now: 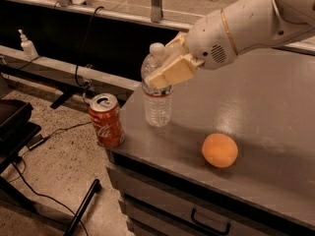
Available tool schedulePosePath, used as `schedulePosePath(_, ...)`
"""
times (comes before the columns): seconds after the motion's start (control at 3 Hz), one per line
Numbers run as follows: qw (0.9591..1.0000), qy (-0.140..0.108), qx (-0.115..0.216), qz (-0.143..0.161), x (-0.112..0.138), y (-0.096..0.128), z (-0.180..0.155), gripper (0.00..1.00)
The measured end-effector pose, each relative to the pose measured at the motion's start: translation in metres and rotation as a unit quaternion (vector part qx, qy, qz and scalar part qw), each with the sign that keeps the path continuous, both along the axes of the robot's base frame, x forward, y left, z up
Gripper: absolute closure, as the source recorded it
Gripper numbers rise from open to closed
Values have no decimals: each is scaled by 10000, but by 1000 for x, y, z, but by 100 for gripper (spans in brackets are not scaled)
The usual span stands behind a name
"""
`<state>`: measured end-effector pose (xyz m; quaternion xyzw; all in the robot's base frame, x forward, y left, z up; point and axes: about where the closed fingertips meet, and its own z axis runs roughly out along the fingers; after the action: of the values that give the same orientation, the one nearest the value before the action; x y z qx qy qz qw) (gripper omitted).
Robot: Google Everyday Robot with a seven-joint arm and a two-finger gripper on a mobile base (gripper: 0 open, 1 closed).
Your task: Move water bottle near coke can
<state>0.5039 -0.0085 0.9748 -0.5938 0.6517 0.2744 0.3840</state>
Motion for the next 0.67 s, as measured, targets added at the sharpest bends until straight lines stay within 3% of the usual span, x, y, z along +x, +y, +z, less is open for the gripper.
schedulePosePath(0.33, 9999, 5, 98, 77, -2, 4, -4, 100)
schedulePosePath(0.67, 9999, -16, -23, 129, -6, 7, -9, 100)
